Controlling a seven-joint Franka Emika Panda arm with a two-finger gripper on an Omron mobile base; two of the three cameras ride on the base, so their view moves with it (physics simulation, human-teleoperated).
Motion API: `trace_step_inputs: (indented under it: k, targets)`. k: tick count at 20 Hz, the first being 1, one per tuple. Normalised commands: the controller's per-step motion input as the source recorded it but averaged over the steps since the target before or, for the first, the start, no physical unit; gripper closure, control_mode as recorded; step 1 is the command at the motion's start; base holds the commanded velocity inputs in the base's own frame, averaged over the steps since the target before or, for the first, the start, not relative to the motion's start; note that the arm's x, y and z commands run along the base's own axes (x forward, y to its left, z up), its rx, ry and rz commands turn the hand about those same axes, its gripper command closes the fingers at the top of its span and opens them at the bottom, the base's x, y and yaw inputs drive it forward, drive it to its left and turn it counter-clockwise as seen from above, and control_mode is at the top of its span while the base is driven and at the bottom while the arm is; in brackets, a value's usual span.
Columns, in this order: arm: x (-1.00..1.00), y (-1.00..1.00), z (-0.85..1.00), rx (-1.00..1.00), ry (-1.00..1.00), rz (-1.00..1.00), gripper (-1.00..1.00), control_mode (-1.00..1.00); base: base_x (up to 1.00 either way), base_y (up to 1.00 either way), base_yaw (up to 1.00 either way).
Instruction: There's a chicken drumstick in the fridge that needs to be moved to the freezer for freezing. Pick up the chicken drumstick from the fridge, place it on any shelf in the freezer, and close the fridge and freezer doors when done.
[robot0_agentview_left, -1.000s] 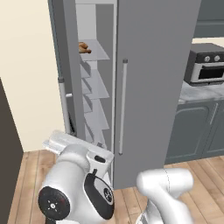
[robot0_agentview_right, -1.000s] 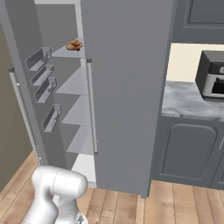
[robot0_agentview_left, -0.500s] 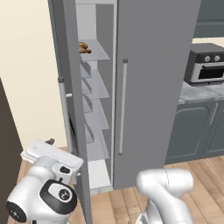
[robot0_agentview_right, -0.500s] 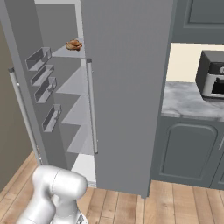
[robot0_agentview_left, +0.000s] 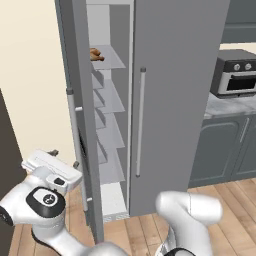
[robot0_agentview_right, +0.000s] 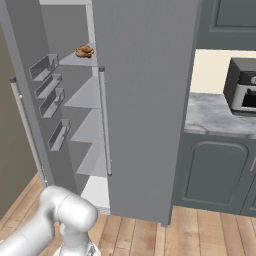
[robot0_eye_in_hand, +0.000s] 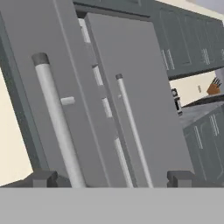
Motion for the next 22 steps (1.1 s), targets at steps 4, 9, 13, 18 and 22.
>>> trace_step_inputs:
  k: [4,9,13,18,22]
  targets:
    - [0.74,0.00,-0.43,0.00,0.01,-0.03,-1.00,-1.00,0.00,0.00,0.00]
    - [0.80,0.12,-0.45,-0.02,0.09,-0.01,-1.00,-1.00,0.00,0.00,0.00]
    - [0.79,0.27,-0.44,-0.05,0.18,0.00,-1.00,-1.00,0.00,0.00,0.00]
    - [0.78,0.10,-0.36,-0.03,0.18,-0.02,-1.00,-1.00,0.00,0.00,0.00]
    - [0.45,0.49,-0.27,-0.05,0.08,-0.04,-1.00,-1.00,0.00,0.00,0.00]
